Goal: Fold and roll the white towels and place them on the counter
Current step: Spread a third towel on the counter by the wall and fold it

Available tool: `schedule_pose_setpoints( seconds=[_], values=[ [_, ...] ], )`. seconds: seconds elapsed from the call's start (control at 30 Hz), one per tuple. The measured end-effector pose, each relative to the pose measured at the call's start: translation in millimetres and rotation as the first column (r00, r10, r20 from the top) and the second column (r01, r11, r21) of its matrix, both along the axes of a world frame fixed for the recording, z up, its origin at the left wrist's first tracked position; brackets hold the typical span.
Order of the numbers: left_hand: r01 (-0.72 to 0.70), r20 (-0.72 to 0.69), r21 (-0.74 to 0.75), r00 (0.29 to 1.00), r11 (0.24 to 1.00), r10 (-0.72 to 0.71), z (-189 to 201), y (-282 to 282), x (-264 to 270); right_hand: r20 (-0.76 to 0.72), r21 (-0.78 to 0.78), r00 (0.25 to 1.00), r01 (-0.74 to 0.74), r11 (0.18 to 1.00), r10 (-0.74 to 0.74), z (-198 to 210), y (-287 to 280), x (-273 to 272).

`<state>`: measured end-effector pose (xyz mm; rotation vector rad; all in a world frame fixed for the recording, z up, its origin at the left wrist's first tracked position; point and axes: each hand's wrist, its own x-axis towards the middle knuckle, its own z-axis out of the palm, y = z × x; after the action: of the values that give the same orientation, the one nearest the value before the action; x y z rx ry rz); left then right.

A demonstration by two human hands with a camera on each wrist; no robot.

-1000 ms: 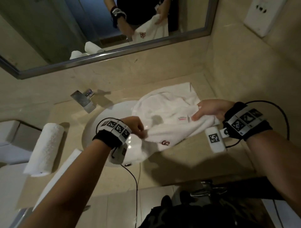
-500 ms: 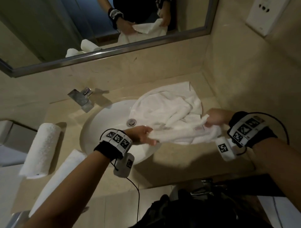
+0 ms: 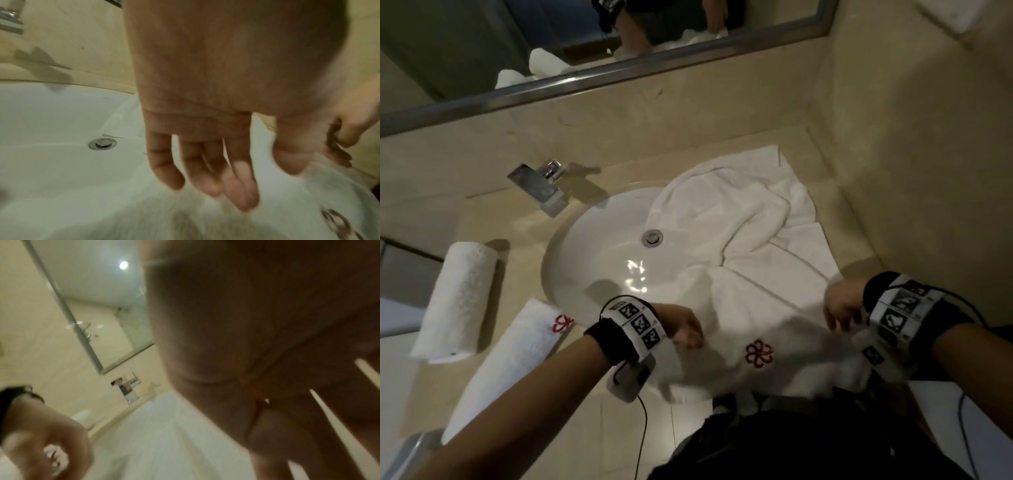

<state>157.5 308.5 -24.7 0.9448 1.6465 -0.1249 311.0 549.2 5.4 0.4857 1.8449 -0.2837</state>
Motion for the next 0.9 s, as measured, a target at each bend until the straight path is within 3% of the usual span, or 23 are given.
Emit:
schedule_pose_setpoints(
  seconds=[0.07,0.13,0.2,0.27,0.33,0.4,0.5,0.6,0.7,0.77,0.83,0.9],
  values=[
    [-0.042,-0.190,0.165,0.979,0.985,0.073,1,9,-10,-0.235,-0.013,0.965,0.113,0.994,-0.113,-7,10,-15],
    [-0.023,-0.369,0.306,0.919,0.952,0.141,-2,16,-15,-0.571,0.026,0.807,0.205,0.978,-0.154,-17,16,-30],
    [0.065,-0.467,0.357,0.876,0.932,0.118,-8,22,-13,-0.737,0.060,0.665,0.242,0.968,-0.120,-29,17,-42],
    [0.193,-0.511,0.296,0.859,0.936,-0.015,-16,33,-2,-0.719,0.066,0.688,0.208,0.976,-0.098,-40,16,-47],
    [0.238,-0.505,0.256,0.859,0.937,-0.080,-20,43,13,-0.581,0.077,0.808,0.173,0.982,-0.097,-55,18,-42],
    [0.298,-0.505,0.265,0.853,0.917,-0.132,-29,51,23,-0.485,0.132,0.871,0.159,0.978,-0.076,-64,25,-29],
    [0.415,-0.452,0.240,0.848,0.877,-0.278,-34,61,29,-0.447,0.254,0.888,0.245,0.936,-0.112,-67,45,-13],
    [0.447,-0.400,0.294,0.860,0.845,-0.315,-30,77,35,-0.438,0.320,0.876,0.362,0.876,-0.202,-56,56,-13],
    [0.392,-0.345,0.356,0.899,0.848,-0.271,-24,89,36,-0.417,0.314,0.884,0.358,0.879,-0.211,-43,55,-28],
    [0.233,-0.235,0.412,0.961,0.881,-0.145,-22,94,27,-0.430,0.325,0.884,0.344,0.881,-0.186,-39,52,-41],
    [0.043,-0.151,0.462,0.988,0.886,0.030,-19,97,12,-0.552,0.324,0.809,0.431,0.842,-0.201,-38,49,-57],
    [-0.100,-0.134,0.519,0.971,0.849,0.196,-12,103,-12,-0.683,0.286,0.709,0.483,0.828,-0.177,-37,46,-78]
  ],
)
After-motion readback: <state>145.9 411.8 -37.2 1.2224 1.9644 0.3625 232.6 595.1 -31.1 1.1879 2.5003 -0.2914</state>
